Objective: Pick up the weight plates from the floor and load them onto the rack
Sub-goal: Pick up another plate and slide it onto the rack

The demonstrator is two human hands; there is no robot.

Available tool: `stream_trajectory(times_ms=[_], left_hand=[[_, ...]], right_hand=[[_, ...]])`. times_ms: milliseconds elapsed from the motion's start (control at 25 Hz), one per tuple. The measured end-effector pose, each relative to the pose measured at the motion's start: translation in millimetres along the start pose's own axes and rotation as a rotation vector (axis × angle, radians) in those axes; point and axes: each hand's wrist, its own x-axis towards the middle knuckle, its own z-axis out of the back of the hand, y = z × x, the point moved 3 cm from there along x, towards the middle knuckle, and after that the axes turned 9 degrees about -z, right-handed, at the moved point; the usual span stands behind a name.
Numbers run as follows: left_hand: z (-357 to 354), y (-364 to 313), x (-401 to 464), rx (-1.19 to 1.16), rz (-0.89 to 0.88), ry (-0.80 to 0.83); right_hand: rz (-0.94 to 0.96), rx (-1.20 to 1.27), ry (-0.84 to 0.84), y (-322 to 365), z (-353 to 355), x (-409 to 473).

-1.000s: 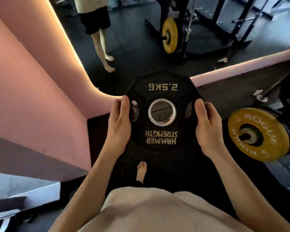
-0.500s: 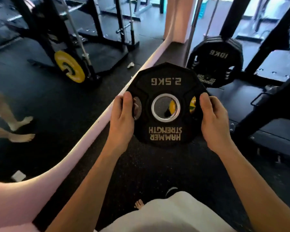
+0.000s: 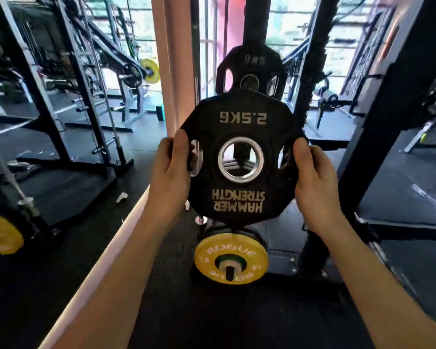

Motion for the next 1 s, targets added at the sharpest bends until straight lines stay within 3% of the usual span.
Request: stream_trajectory(times_ms=[440, 1000], left_hand=[[-97, -62, 193, -0.163, -0.318, 0.025], [-177, -136, 405, -0.162, -0.686, 0.024]], right_hand=[[0.323, 0.067, -0.116, 106, -5, 185], [0.623, 0.026, -0.214, 235, -35, 375]])
